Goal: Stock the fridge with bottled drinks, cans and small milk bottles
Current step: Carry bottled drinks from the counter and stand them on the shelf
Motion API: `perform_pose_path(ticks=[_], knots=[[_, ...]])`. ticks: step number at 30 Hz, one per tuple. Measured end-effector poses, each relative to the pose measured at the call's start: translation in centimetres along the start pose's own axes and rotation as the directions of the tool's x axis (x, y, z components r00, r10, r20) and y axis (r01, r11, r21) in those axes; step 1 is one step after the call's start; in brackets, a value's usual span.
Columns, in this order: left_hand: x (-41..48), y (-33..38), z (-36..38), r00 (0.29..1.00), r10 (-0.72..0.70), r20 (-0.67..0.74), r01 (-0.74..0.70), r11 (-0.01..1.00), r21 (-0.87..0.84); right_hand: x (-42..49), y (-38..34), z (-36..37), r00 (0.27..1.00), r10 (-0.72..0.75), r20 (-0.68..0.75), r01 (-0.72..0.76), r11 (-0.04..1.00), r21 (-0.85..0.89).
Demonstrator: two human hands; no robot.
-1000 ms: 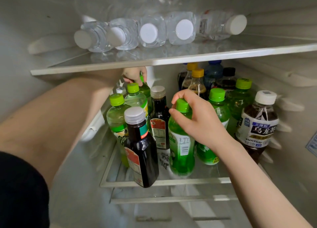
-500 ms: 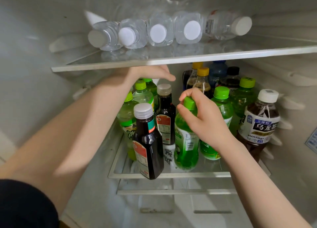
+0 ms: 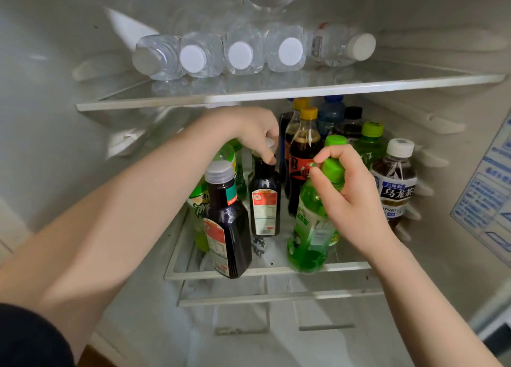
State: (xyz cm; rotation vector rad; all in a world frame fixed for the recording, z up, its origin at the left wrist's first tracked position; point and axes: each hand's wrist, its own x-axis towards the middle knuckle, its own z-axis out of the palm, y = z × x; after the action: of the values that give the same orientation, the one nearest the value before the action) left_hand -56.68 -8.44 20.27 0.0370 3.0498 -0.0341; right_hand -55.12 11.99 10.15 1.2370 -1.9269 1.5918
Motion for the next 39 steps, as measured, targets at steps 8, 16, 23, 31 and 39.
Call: perform_pose_path(ticks=[8, 16, 23, 31, 39], knots=[[-0.4, 1.9, 0.2, 0.998, 0.035, -0.056, -0.035, 0.999, 0.001, 0.6, 0.7, -0.9, 0.999, 0.031, 0.02, -0.03, 0.997, -0.069], [-1.5, -0.8, -0.6, 0.978, -0.143, -0.151, 0.085, 0.937, -0.338, 1.2, 0.9, 0.3, 0.997, 0.076, 0.032, -0.073, 0.994, -0.081], [-2.7, -4.3, -0.1, 0.915, -0.402, -0.019, 0.395, 0.907, -0.148, 1.3, 0.9, 0.4, 0.994, 0.105, 0.026, -0.103, 0.991, -0.082], [-2.3, -5.4, 0.3, 0.952, -0.303, -0.026, 0.287, 0.923, -0.255, 1.6, 1.2, 0.5, 0.996, 0.087, 0.033, -0.083, 0.99, -0.115], [1.2, -4.9, 0.6, 0.976, -0.204, -0.074, 0.164, 0.917, -0.365, 2.2, 1.3, 0.4, 0.998, 0.05, 0.049, -0.038, 0.973, -0.228]])
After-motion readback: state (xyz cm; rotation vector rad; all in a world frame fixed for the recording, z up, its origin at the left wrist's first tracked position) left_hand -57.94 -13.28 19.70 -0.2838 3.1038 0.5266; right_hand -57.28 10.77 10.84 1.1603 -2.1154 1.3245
